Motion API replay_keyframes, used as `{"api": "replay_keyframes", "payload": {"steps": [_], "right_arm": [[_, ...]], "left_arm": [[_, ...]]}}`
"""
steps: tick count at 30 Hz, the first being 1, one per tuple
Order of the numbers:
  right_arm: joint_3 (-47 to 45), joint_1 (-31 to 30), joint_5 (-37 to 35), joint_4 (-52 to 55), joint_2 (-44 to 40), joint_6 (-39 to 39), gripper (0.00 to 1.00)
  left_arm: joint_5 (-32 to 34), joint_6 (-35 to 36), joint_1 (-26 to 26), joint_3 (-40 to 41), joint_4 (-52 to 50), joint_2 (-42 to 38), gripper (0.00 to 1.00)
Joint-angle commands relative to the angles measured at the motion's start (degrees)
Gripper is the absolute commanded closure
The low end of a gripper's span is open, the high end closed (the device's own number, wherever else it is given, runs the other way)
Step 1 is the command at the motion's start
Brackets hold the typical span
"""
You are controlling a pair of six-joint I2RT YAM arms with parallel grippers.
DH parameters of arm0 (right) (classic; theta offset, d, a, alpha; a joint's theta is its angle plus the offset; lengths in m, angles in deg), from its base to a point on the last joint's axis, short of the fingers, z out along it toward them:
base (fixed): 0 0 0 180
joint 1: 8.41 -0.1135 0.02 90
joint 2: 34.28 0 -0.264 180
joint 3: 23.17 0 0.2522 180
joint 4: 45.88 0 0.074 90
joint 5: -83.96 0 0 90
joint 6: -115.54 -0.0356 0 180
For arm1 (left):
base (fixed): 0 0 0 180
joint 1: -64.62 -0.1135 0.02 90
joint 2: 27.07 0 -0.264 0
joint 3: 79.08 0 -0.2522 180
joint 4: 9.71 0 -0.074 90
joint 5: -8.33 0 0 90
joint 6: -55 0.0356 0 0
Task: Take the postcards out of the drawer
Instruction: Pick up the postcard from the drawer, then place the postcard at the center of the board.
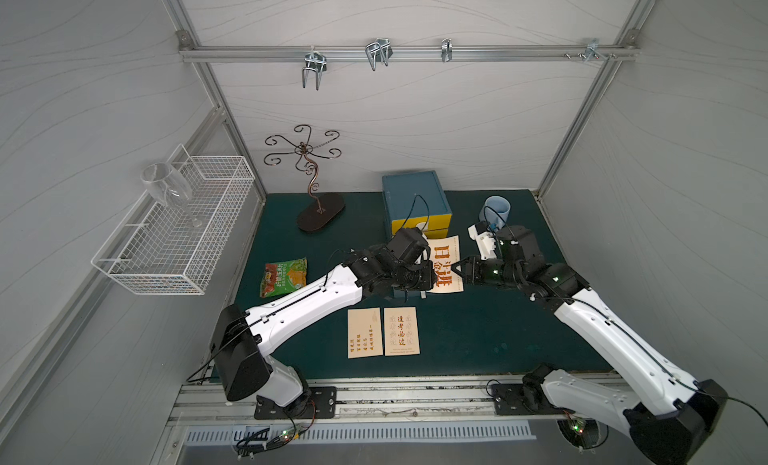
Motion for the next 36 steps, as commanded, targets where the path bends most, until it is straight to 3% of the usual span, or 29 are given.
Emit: {"api": "replay_keyframes", "payload": {"steps": [1,3,7,13,22,27,36], "right_arm": [[-0.1,0.2,2.1,4.0,-1.0,0.6,1.0],[-1.7,1.8,3.9,4.7,-2.3,0.3,1.0],[-6.9,3.9,6.5,5.8,-5.9,-0.6,1.0],[-18.2,-0.3,6.7,2.9,-10.9,-8.7,1.0],[-31.1,-10.3,-2.7,-4.5,-14.3,-20.8,1.0],[-34.3,-10.9,-4.9,-9.4,-10.9,-22.7,1.0],[-38.9,-11.4,-6.7,-15.7,-6.8,-24.3,1.0]], "left_arm": [[3.0,1.3,-1.8,2.7,5.6,-5.2,0.59],[2.4,0.4,-4.5,5.8,6.9,-8.2,0.52],[-0.6,-1.0,-11.8,12.1,9.4,-13.8,0.49],[-0.9,1.1,-16.9,14.1,8.7,-16.6,0.44],[-3.1,0.6,-18.2,16.8,9.9,-16.4,0.42],[-6.1,0.8,-18.7,18.3,11.4,-15.9,0.41],[-5.6,1.7,-18.7,18.3,10.6,-16.6,0.4]]}}
